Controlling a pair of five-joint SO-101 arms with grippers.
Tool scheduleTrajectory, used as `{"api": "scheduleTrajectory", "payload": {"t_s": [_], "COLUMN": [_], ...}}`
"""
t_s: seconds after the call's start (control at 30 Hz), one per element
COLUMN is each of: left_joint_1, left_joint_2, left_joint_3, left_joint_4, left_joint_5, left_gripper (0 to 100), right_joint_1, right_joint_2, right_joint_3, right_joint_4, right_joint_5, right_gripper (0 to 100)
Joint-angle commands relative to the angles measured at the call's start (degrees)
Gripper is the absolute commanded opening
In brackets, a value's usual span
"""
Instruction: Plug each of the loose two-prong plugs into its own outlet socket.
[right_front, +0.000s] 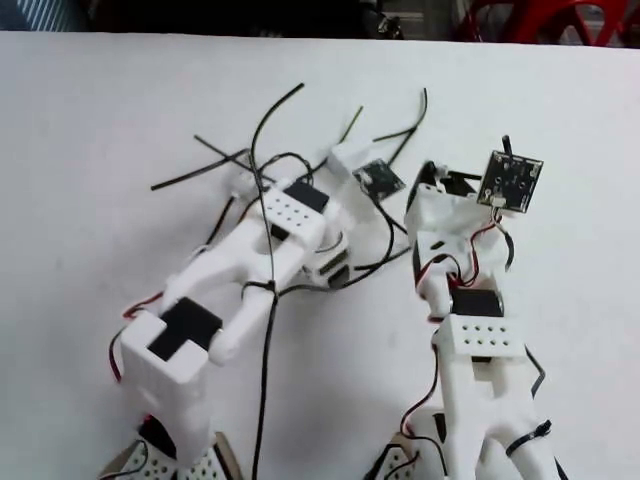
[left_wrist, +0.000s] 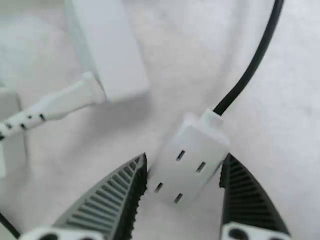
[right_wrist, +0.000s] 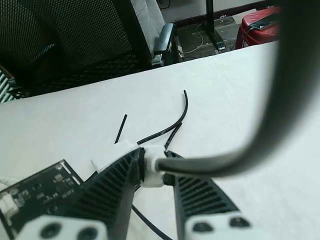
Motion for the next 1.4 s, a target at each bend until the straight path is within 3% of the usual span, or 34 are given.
{"api": "scheduleTrajectory", "payload": {"t_s": [0.0,0.13,0.3,0.5,0.8,0.97,1.13,1.37], "left_joint_1": [0.3,0.3,-2.4,-3.0,-3.8,-7.3,-10.2,-18.8], "left_joint_2": [-0.4,-0.4,-0.5,-0.9,-1.1,-7.7,-21.0,-35.4], "left_joint_3": [-2.4,-2.6,-2.7,-4.9,-17.1,-16.8,-6.9,15.1], "left_joint_4": [-0.1,-0.1,-0.1,2.5,17.4,18.9,12.8,-6.8], "left_joint_5": [7.6,10.0,21.4,23.8,25.7,24.8,22.1,22.5], "left_gripper": [24,24,25,29,29,29,29,29], "right_joint_1": [0.5,0.5,0.5,0.5,0.5,0.3,-1.2,-11.4], "right_joint_2": [-0.2,-0.2,-0.2,-0.2,-0.2,-0.2,-0.8,-0.3], "right_joint_3": [-0.6,-0.6,-0.6,-0.6,-0.6,-0.6,-2.1,-2.5], "right_joint_4": [-1.1,-1.1,-1.1,-1.1,-1.0,-0.8,4.2,12.9], "right_joint_5": [0.5,0.5,0.5,0.5,0.5,0.5,2.9,9.1], "right_gripper": [1.9,1.9,1.9,1.9,1.9,1.9,1.9,1.9]}}
